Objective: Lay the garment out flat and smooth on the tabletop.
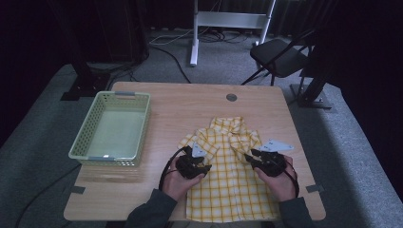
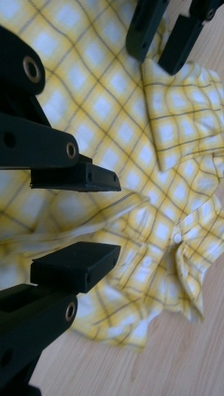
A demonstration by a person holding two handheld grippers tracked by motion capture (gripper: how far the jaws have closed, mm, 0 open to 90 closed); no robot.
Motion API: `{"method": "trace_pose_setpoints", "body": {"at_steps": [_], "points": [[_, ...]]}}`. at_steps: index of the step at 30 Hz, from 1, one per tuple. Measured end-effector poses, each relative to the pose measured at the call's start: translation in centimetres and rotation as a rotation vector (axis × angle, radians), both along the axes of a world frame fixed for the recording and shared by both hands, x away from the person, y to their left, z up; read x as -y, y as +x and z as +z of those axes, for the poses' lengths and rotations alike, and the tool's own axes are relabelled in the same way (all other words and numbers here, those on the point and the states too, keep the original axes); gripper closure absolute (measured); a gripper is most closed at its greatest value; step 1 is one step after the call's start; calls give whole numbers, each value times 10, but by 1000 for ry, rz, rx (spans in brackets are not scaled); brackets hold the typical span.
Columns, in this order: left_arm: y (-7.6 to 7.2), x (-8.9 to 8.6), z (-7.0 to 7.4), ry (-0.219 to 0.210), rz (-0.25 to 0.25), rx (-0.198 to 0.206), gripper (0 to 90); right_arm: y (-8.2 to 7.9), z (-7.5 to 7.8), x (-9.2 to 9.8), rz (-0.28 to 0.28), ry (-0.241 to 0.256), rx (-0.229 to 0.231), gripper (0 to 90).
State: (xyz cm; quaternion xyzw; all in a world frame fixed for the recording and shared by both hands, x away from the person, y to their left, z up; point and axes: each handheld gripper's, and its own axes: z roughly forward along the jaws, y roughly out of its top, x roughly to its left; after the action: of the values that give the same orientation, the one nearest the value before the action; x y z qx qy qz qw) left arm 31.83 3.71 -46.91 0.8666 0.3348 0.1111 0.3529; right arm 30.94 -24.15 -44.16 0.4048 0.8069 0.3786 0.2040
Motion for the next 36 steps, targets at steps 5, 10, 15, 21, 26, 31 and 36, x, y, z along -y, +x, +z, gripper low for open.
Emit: {"method": "trace_pose_setpoints", "body": {"at_steps": [5, 10, 15, 21, 26, 31, 36], "points": [[4, 1, -3, 4, 7, -1, 567, 10, -2, -7, 8, 5, -15, 623], [8, 2, -4, 6, 22, 11, 569, 21, -6, -14, 9, 6, -36, 609], [7, 2, -5, -5, 31, 17, 568, 26, -10, -18, 11, 4, -46, 603], [6, 2, -7, -12, 35, 27, 566, 33, -12, -24, 13, -3, -58, 594], [6, 0, -7, -16, 32, 32, 566, 40, -15, -26, 10, -26, -82, 665], [6, 0, -8, -19, 33, 35, 565, 39, -15, -22, 5, -23, -90, 821], [5, 0, -8, -20, 32, 40, 564, 33, -9, -14, -16, -3, -79, 847]]}}
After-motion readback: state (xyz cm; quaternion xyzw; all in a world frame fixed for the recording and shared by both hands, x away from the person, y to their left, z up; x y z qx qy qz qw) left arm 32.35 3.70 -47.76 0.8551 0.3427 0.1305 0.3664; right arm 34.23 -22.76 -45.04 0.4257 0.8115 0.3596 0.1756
